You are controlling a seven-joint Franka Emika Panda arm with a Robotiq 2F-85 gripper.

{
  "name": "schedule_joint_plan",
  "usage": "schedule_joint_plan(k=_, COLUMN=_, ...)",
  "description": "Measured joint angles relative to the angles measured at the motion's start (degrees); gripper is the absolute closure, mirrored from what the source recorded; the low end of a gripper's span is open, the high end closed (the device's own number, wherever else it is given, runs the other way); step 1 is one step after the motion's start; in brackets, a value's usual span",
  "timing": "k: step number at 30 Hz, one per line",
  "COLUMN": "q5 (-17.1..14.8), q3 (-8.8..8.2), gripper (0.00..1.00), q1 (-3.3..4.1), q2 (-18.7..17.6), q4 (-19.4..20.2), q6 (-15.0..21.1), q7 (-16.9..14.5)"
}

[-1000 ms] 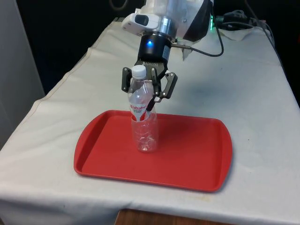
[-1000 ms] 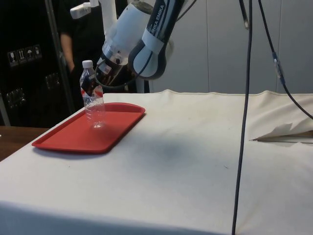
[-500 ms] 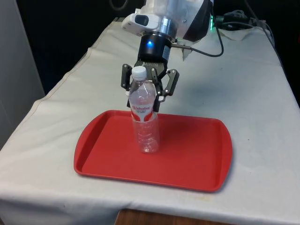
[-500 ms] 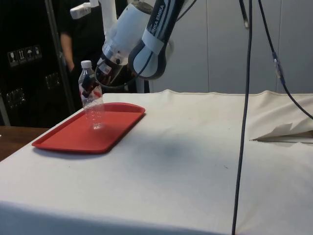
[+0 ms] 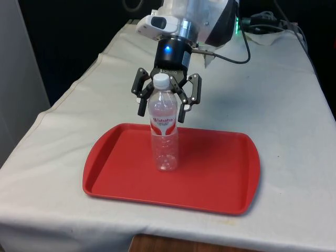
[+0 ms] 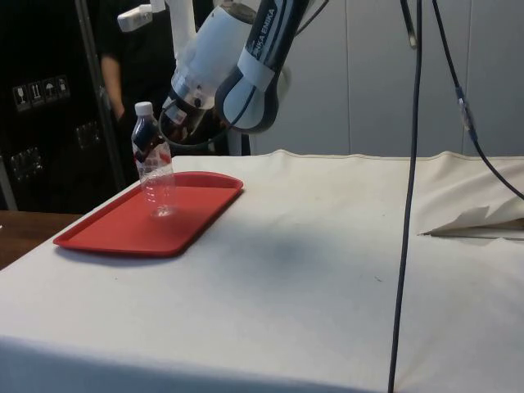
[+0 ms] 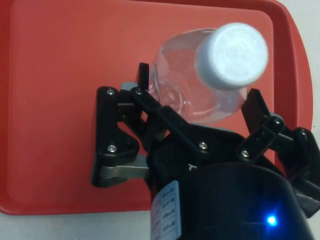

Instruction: Place the bottle upright on the tray.

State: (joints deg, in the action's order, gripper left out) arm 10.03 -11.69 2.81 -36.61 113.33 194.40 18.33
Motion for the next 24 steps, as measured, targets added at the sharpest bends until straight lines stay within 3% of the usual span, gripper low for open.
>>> schedule_joint_plan(k=24, q5=0.00, q3=-0.17, gripper=0.00, q1=0.00, q2=1.32, q4=-0.11, q6=-0.11, q7=0.06)
